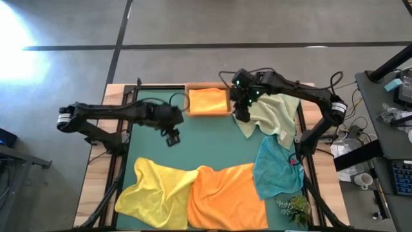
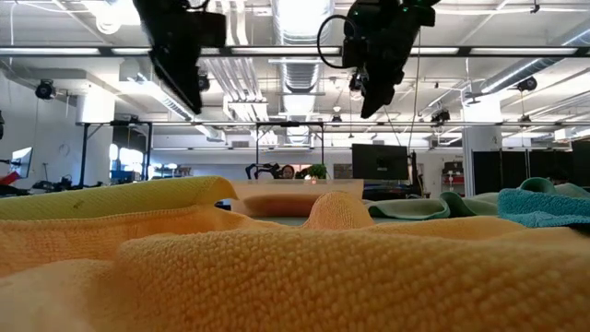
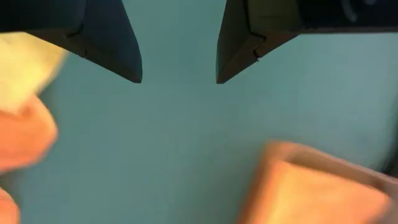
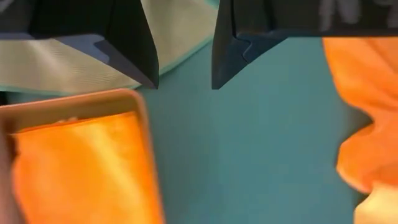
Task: Fold microfiber towels
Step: Move the yellow towel to the center left of the table
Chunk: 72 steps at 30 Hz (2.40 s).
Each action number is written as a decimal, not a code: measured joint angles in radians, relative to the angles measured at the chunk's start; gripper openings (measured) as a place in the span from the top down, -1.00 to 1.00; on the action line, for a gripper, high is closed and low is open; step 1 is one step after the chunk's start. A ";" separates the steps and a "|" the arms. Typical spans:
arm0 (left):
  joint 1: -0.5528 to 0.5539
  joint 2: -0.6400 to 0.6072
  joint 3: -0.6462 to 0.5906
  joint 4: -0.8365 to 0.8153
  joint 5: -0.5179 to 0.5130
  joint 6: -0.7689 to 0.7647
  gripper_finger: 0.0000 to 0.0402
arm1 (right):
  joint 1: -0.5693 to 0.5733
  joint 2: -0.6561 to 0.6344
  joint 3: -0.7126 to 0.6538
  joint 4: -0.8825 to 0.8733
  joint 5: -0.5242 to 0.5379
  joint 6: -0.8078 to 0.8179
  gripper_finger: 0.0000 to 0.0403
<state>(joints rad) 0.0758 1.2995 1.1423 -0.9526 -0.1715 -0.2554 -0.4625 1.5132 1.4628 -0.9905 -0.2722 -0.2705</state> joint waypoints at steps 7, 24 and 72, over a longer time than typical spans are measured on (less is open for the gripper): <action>-0.120 -0.040 -0.112 0.044 0.030 -0.183 0.06 | 0.083 -0.007 -0.067 0.005 0.002 0.052 0.30; -0.313 -0.026 -0.348 0.215 0.390 -0.425 0.06 | 0.179 -0.007 -0.185 0.066 0.002 0.116 0.36; 0.095 0.257 -0.456 0.474 -0.079 -0.442 0.06 | 0.179 -0.007 -0.187 0.158 0.009 0.157 0.40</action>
<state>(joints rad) 0.1712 1.5570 0.6859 -0.4789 -0.2505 -0.6975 -0.2836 1.5066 1.2755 -0.8323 -0.2630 -0.1133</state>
